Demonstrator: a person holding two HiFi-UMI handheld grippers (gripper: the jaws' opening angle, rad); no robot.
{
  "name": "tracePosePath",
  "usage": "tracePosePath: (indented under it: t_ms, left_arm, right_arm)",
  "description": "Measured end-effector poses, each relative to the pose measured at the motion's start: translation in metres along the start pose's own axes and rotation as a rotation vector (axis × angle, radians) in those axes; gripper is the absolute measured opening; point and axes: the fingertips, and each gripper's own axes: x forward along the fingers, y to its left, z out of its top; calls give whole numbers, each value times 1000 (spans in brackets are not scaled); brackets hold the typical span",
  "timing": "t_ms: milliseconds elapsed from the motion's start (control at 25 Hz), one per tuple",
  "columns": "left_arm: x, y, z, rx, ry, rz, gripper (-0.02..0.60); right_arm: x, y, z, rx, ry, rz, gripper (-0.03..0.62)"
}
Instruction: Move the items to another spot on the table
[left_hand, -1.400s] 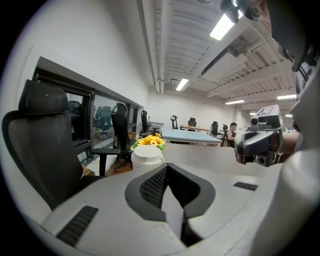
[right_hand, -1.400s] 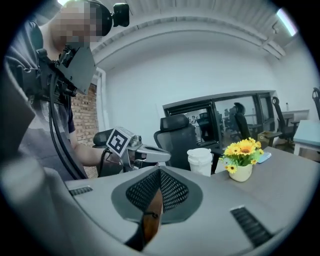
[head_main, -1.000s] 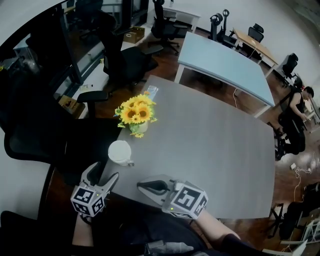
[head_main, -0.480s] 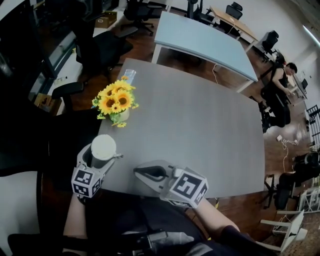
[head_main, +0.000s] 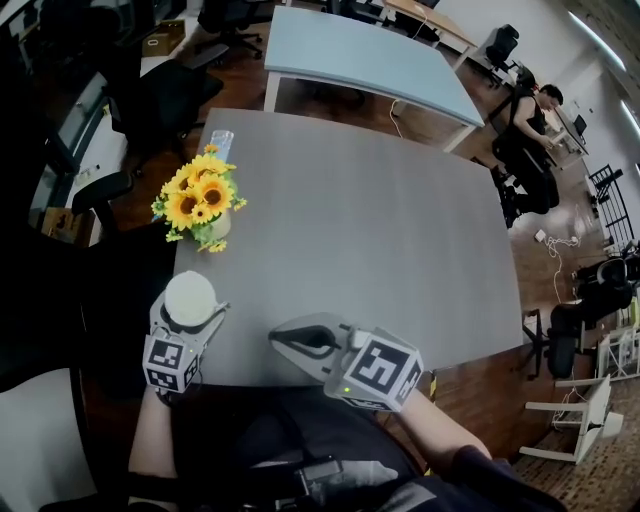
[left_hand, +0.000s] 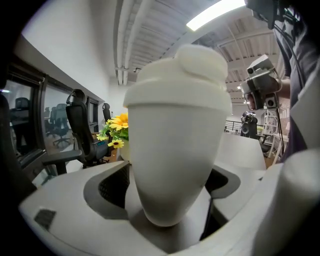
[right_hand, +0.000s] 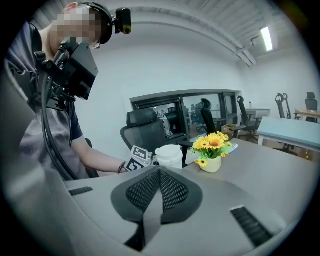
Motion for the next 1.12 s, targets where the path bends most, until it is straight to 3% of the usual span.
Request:
tracePosePath:
  t_ms: [280,560,640,800,1120]
  left_arm:
    - [16,-6,-2,45,-15,-34,436]
    - [22,-2,1,-13,-17,19,426]
    - [21,-2,-1,-75,-12,14,426]
    - [13,-5,0,-314,-28,-48,425]
    - [-17,-17,35,-474,-117,-65,425]
  right_arm:
    - [-6,6,-3,5,27,-27,-15]
    - [-18,4,-4,-3,14,-41,-14]
    - [-20,4,-9,4,13,-44,-15]
    - [-23,3,-9,11,-14,-44,-15]
    - [-33,0,-11,36,-74,-51,-15]
